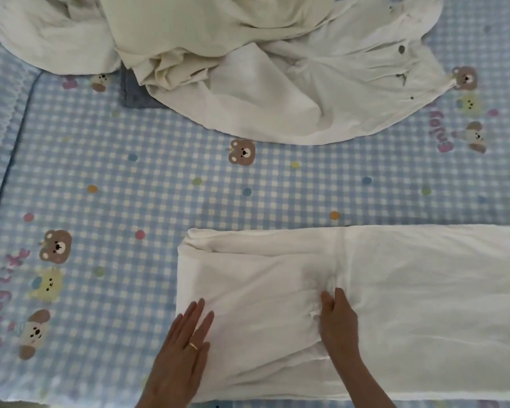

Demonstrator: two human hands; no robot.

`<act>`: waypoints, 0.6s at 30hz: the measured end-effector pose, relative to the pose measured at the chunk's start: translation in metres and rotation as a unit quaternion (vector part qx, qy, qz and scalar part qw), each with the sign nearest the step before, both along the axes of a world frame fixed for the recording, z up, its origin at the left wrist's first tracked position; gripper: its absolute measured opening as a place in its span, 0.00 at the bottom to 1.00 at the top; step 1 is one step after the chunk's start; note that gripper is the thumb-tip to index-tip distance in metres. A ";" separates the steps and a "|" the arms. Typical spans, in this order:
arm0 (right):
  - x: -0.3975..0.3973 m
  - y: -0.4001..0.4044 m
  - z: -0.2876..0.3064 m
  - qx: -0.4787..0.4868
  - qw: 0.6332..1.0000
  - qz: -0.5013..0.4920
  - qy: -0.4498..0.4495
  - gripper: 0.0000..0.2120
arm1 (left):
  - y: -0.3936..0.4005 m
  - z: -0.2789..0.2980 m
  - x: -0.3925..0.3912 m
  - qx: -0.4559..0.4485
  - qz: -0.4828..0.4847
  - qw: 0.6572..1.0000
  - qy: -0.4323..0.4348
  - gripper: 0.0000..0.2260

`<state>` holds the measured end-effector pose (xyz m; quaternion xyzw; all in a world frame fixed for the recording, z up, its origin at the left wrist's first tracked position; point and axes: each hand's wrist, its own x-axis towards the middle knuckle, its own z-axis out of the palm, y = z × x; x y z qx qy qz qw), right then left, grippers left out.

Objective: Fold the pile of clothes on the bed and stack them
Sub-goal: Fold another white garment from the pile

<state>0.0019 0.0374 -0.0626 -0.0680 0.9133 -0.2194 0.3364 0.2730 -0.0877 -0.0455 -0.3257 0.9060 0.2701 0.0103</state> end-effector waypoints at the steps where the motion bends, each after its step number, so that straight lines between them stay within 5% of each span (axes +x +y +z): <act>1: 0.002 0.002 0.000 -0.007 1.000 -0.003 0.009 0.11 | -0.013 0.001 -0.012 -0.007 0.038 0.999 0.006 0.20; 5: 0.000 0.004 -0.004 -0.023 1.000 -0.002 -0.008 0.11 | -0.087 -0.005 -0.074 0.008 0.174 0.984 0.032 0.18; 10: 0.005 0.004 -0.011 -0.037 0.999 -0.008 0.010 0.10 | -0.170 -0.024 -0.113 0.220 0.227 0.945 -0.087 0.04; 18: -0.016 0.029 -0.010 -0.015 0.999 -0.037 0.014 0.11 | -0.166 -0.043 -0.134 0.135 0.207 0.964 -0.101 0.04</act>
